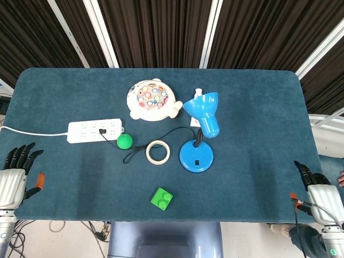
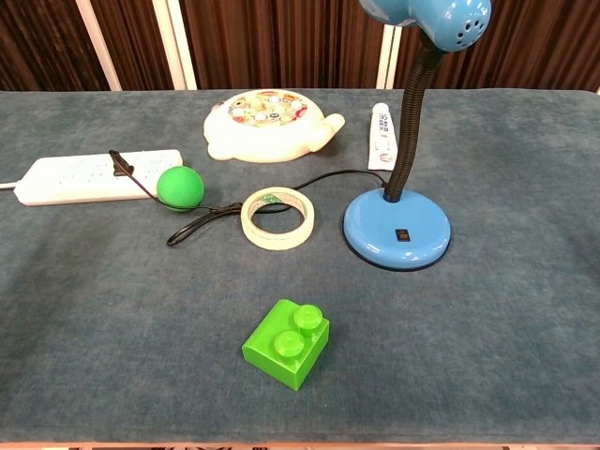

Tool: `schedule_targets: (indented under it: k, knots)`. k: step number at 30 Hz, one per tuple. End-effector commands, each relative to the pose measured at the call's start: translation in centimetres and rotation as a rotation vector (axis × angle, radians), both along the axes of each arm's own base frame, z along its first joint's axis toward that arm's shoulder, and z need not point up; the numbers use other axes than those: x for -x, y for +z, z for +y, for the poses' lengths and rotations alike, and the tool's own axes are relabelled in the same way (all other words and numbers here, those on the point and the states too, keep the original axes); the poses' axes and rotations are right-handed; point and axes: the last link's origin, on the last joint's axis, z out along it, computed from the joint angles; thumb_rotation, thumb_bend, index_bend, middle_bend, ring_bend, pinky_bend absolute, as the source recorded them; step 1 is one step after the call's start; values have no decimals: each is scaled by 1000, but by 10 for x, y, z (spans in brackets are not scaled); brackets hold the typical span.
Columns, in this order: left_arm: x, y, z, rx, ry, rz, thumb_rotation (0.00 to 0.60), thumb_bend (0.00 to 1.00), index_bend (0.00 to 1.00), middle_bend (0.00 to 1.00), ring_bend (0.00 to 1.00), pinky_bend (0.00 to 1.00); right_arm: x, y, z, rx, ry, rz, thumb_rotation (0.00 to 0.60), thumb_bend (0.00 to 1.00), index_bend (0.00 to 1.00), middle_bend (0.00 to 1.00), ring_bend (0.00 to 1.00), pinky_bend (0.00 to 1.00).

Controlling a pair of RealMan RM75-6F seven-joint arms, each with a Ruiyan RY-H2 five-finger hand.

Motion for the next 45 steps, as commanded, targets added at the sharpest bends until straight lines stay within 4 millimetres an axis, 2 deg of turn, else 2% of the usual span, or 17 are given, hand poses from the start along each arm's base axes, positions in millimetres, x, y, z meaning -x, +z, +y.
schedule_targets:
  k: [1,5,9,14,21,36,45]
  knots:
    - [0,0,0,-1,0,0,600,497,177,35,0,0,-13,-12,-10,-76,16,-11,600,430,0,402,576,419]
    - [0,0,0,0,-1,1,600,497,177,35,0,0,-27,-28,-22,-149,29,-2,600,479,0,497,682,490]
    - [-1,0,-1,-1,-3,0,600,496,177,35,0,0,-45,-53,-35,-243,32,-6,600,554,0,558,728,544]
    - [0,0,-1,-1,0,-1,600,497,177,35,0,0,-62,-89,-51,-341,26,0,600,579,0,574,741,609]
    - [0,0,-1,-2,3,-2,600,497,177,35,0,0,-87,-128,-70,-397,20,-2,600,579,0,576,744,681]
    - [1,0,-1,-4,13,-8,600,497,177,35,0,0,-136,-176,-90,-439,5,-24,600,578,0,576,744,793]
    - [4,-1,-3,-4,18,-10,600,499,177,35,0,0,-143,-189,-90,-454,-5,-4,600,580,0,577,744,842]
